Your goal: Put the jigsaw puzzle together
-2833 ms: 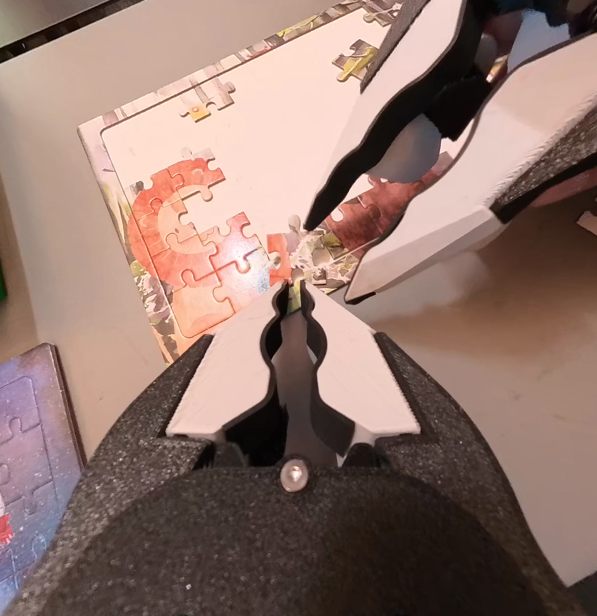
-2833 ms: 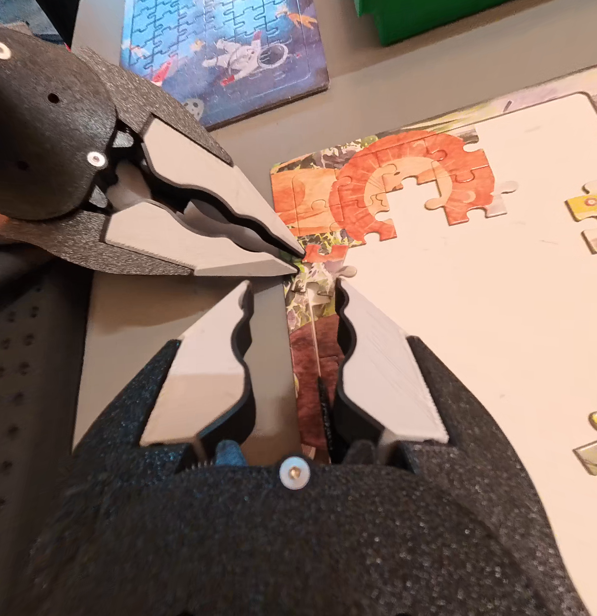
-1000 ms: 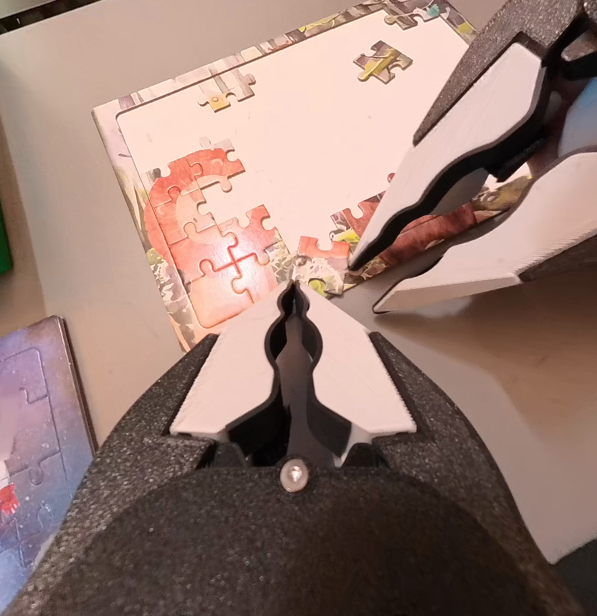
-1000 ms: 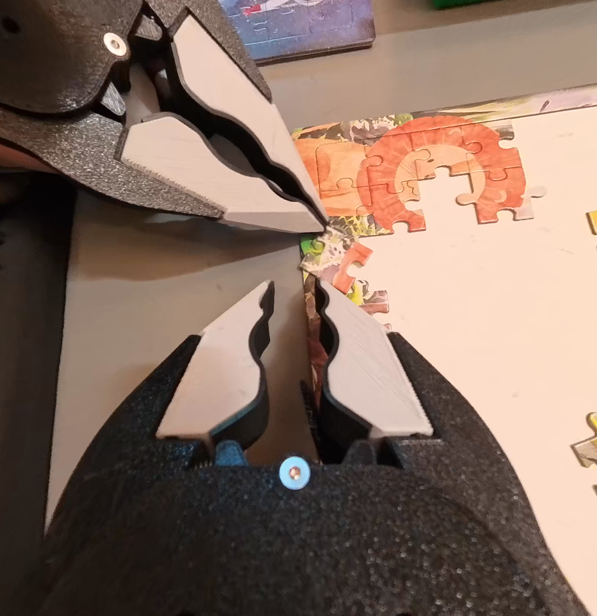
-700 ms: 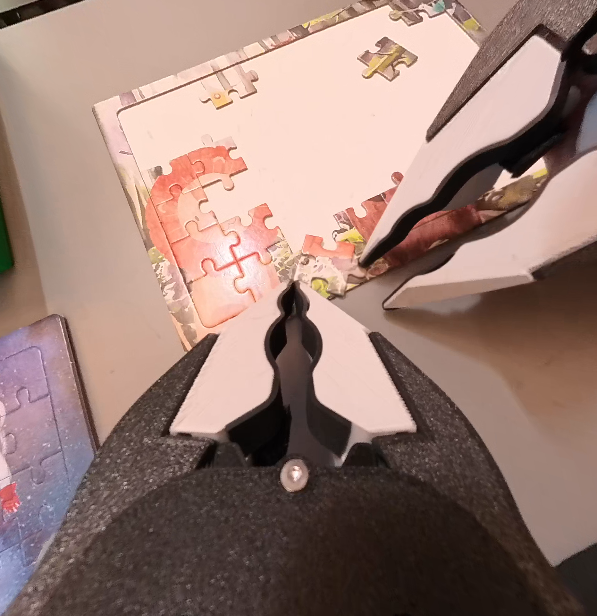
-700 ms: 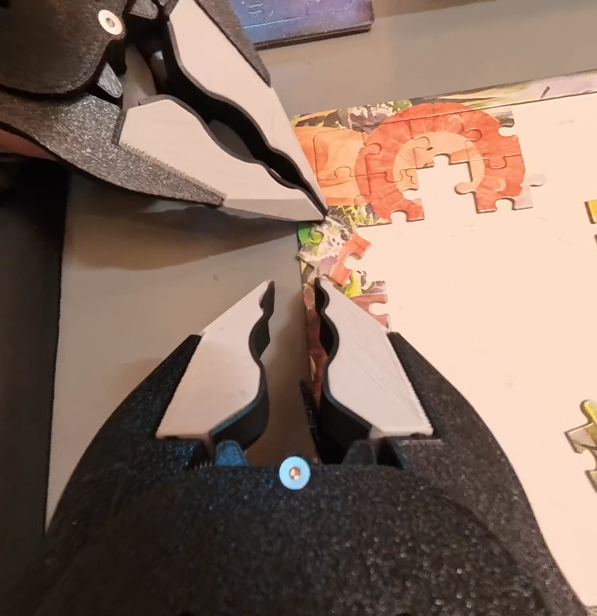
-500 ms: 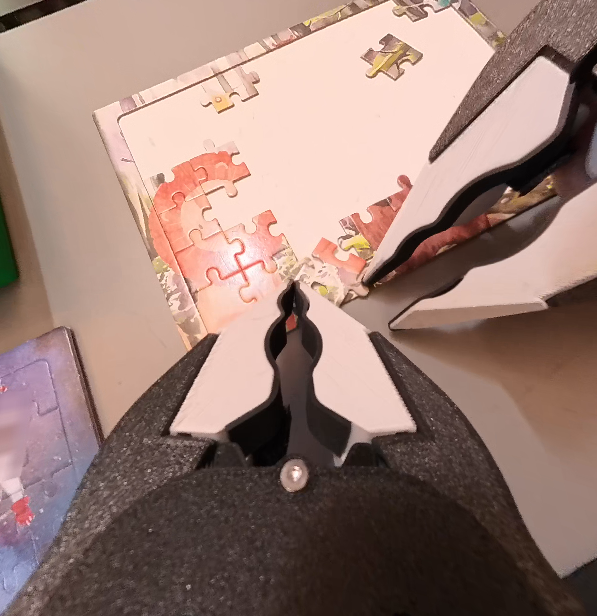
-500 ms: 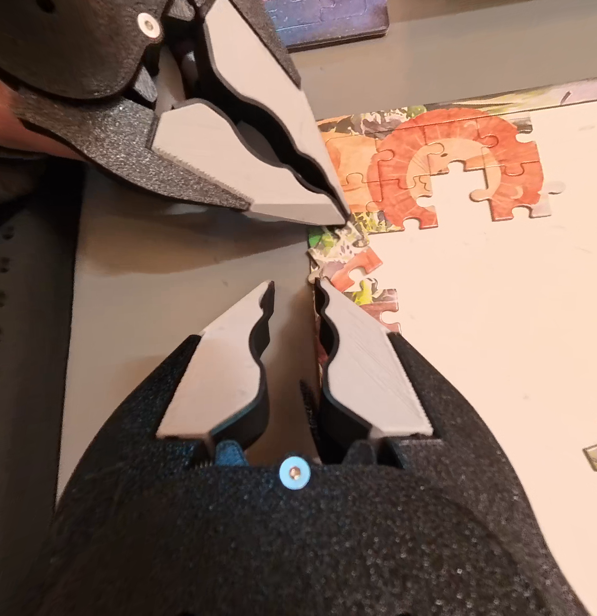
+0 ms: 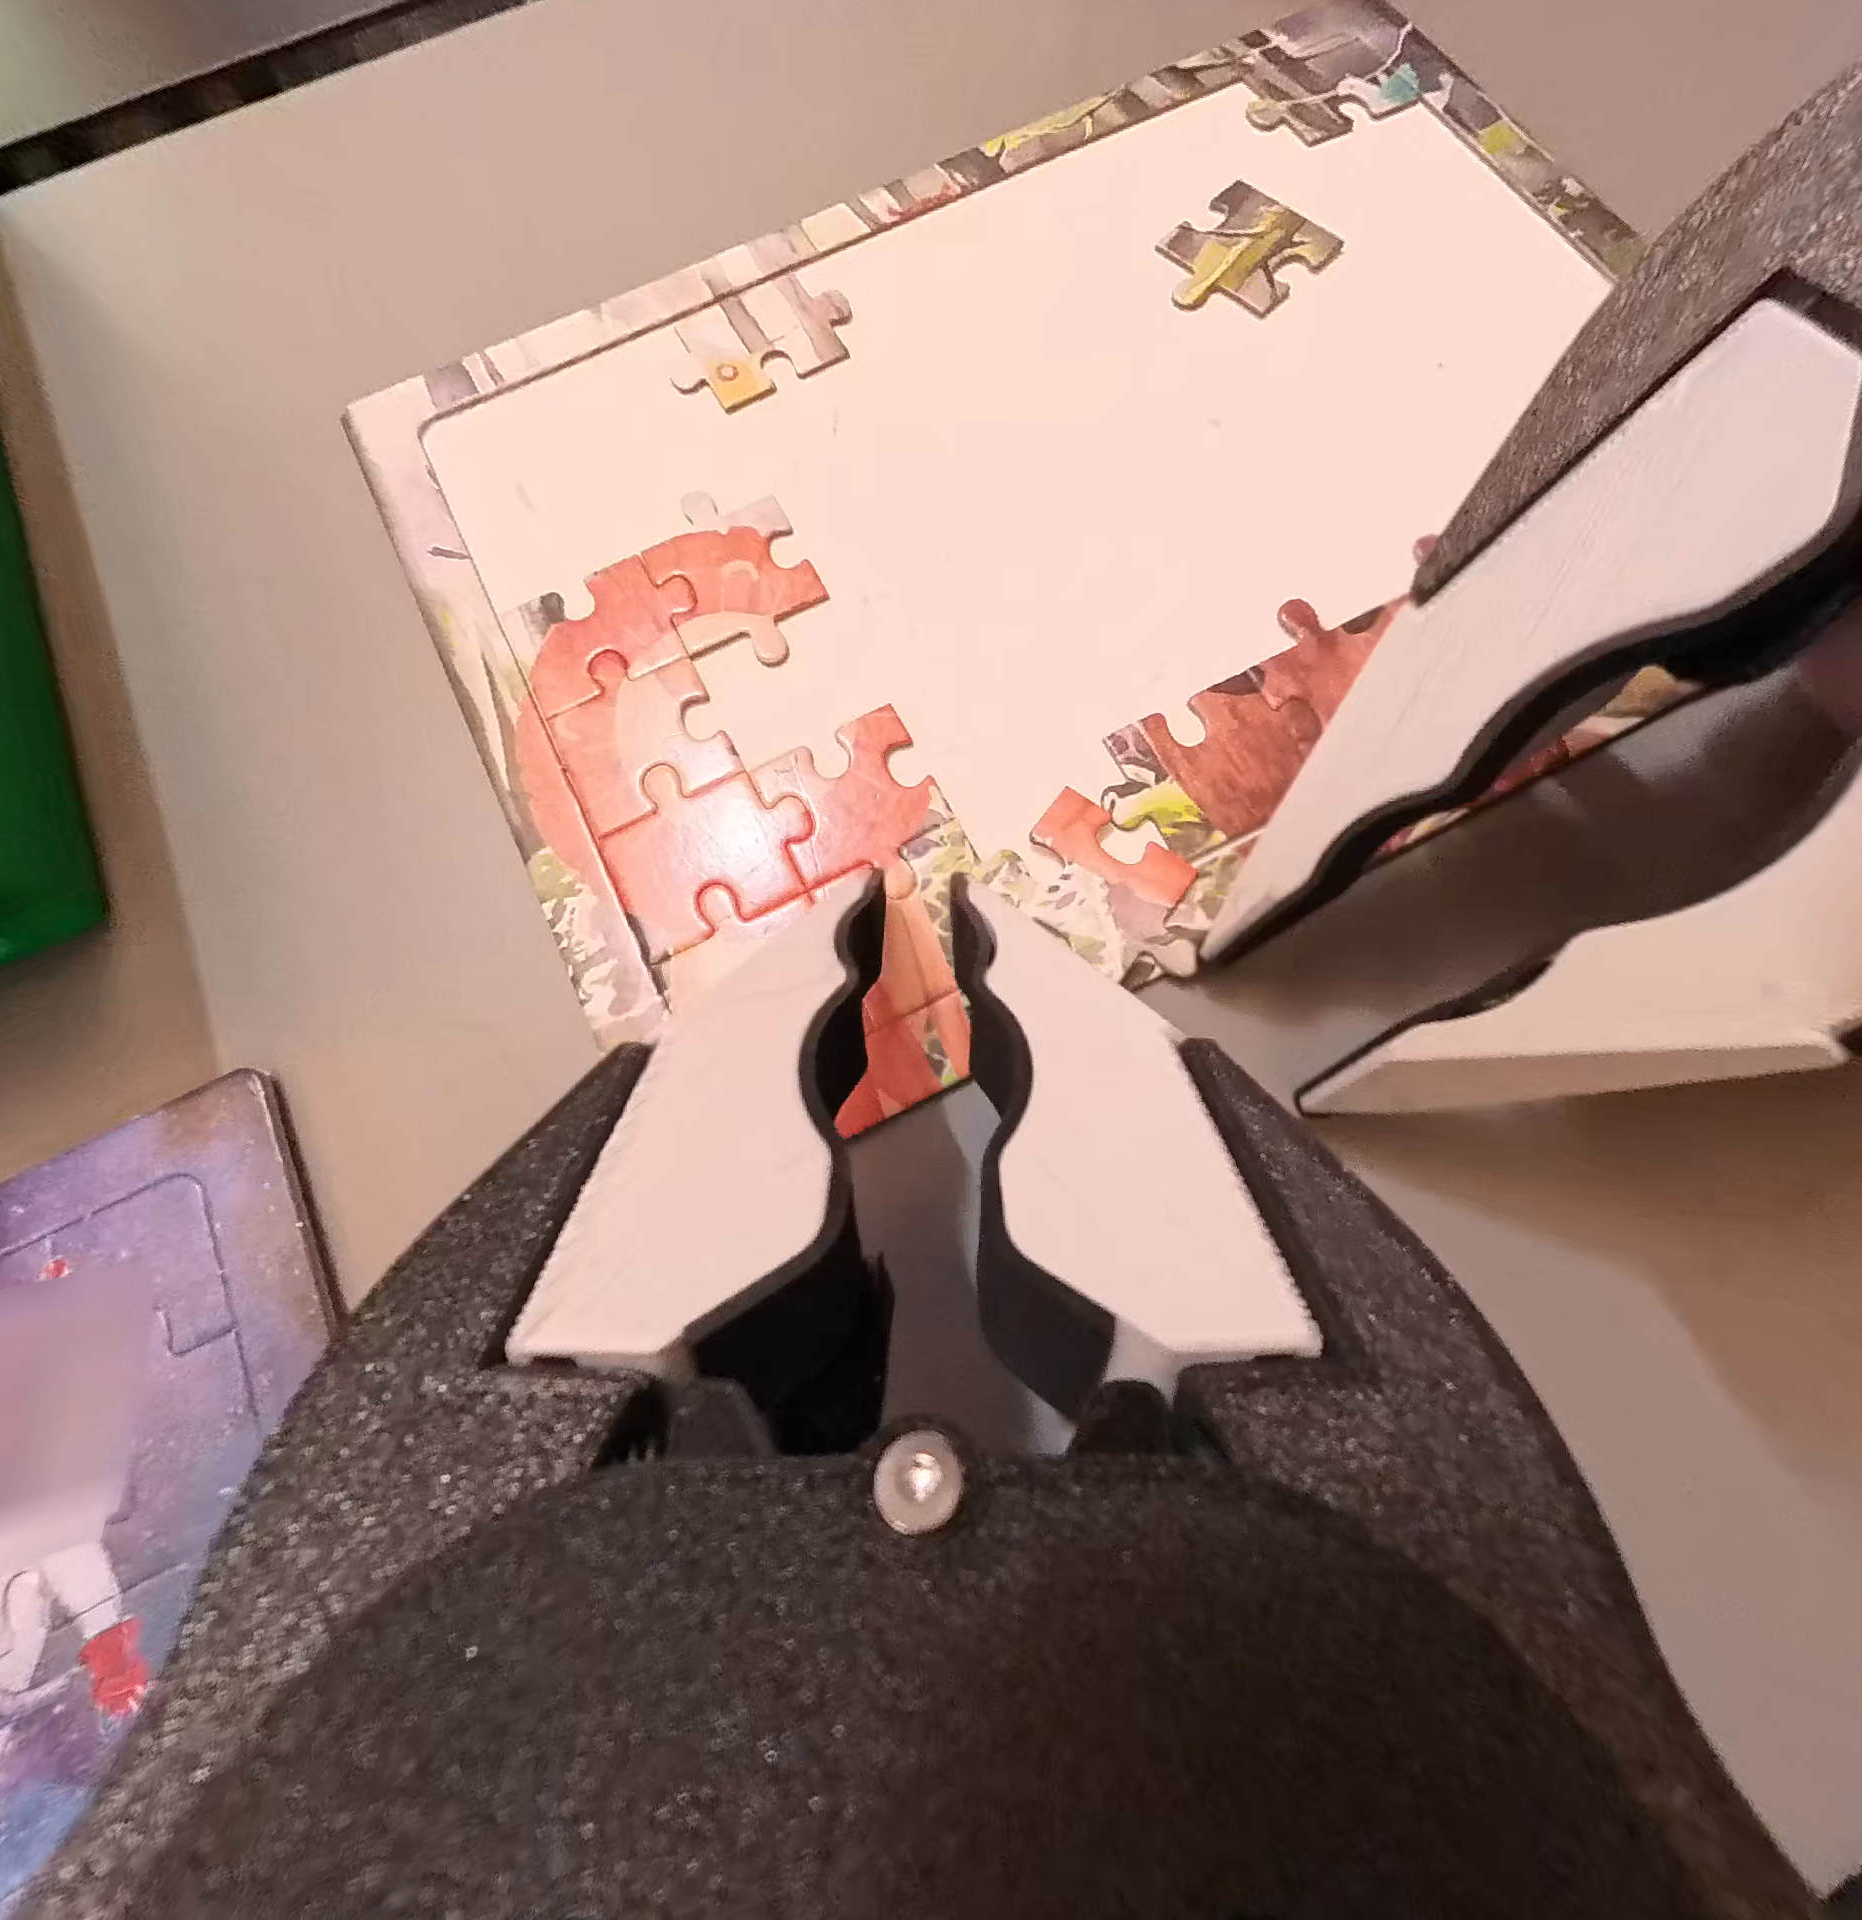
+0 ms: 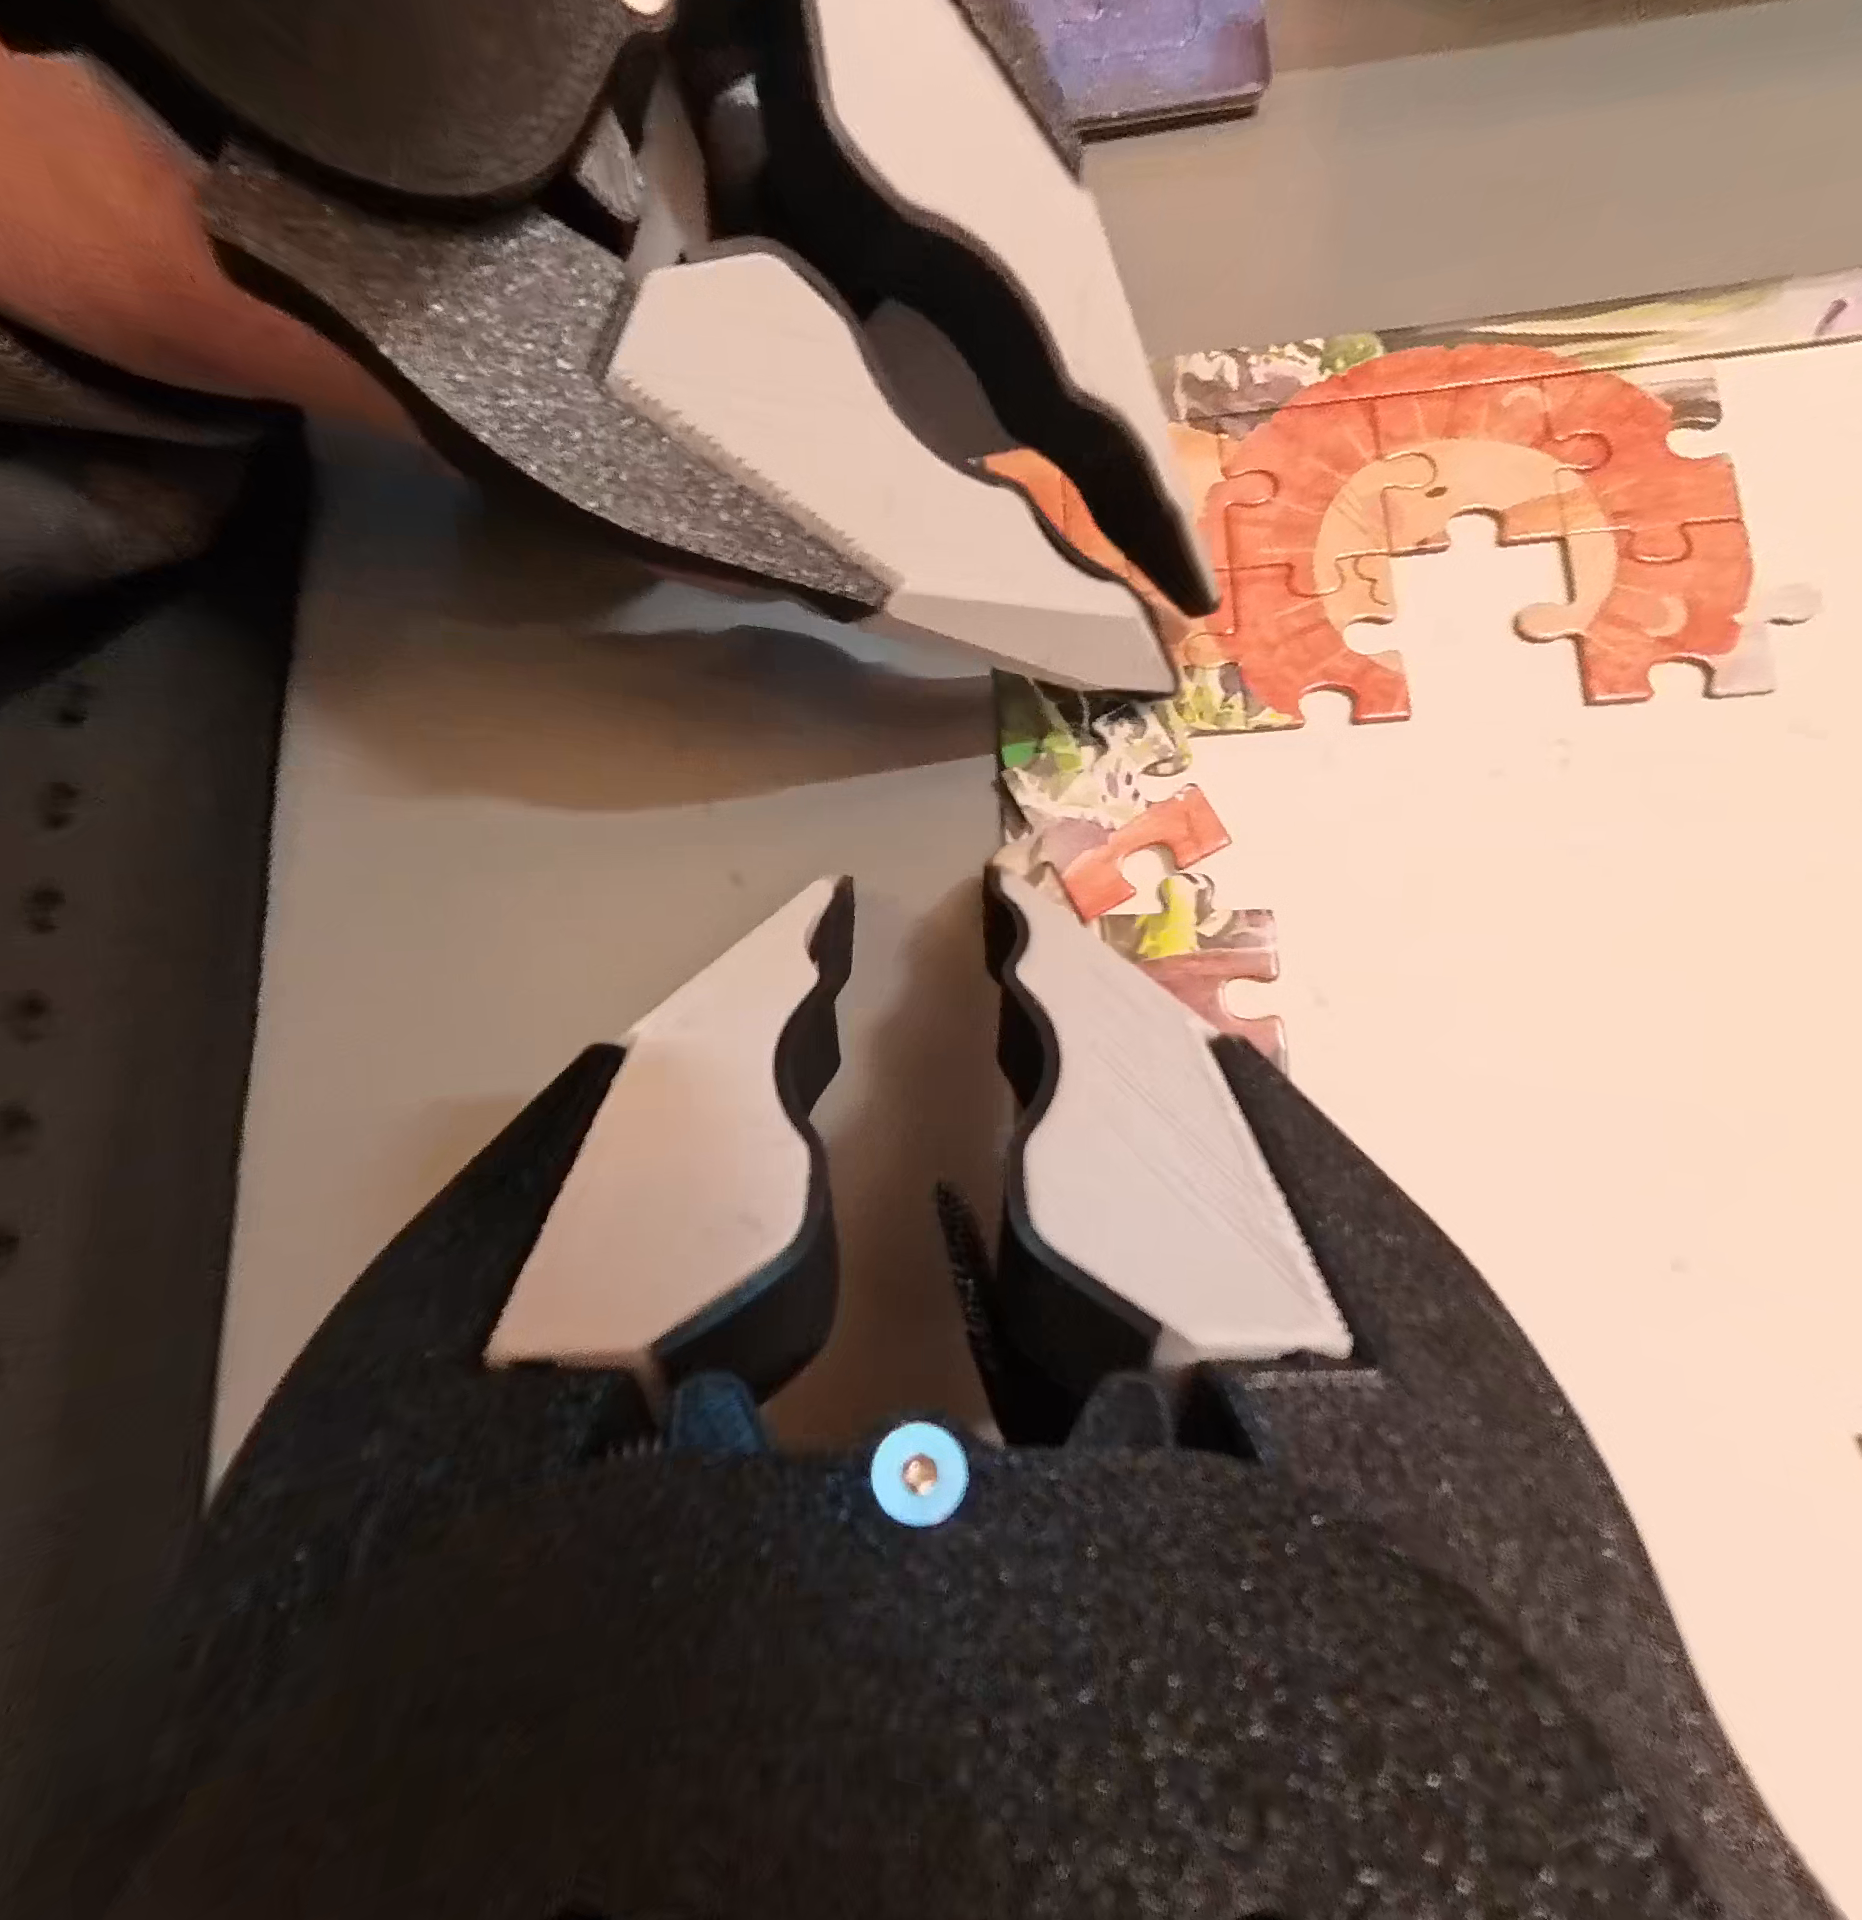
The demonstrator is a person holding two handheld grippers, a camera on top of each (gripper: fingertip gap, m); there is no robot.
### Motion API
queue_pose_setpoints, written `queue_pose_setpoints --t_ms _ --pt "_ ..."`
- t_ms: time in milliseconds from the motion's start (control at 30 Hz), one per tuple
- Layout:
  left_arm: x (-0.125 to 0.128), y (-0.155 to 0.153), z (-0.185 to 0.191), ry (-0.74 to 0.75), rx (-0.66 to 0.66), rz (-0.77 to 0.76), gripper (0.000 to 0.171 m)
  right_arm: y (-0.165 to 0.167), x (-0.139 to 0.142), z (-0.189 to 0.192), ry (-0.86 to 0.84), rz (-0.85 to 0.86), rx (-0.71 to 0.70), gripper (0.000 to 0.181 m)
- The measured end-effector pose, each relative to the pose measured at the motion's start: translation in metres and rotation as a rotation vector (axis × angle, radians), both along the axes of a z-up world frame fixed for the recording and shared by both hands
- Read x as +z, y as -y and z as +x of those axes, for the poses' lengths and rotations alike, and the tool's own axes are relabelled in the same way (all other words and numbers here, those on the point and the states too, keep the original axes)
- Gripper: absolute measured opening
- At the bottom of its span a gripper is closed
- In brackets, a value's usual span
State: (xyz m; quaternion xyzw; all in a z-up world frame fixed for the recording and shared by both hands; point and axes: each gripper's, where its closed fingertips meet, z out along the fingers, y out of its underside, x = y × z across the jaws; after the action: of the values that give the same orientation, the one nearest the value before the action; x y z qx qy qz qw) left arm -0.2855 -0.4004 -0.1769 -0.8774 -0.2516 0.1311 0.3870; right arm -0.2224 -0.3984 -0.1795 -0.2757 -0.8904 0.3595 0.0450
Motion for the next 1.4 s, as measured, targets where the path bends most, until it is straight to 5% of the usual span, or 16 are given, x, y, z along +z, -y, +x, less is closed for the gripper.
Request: queue_pose_setpoints --t_ms 300,1400 --pt "-0.003 -0.005 -0.002 0.017 -0.028 -0.013 0.0 0.006 -0.002 0.003 -0.008 0.009 0.024 0.026" --pt "-0.003 -0.011 0.031 0.055 -0.114 -0.02 0.0 -0.031 0.001 -0.007 -0.003 0.04 -0.075 0.029"
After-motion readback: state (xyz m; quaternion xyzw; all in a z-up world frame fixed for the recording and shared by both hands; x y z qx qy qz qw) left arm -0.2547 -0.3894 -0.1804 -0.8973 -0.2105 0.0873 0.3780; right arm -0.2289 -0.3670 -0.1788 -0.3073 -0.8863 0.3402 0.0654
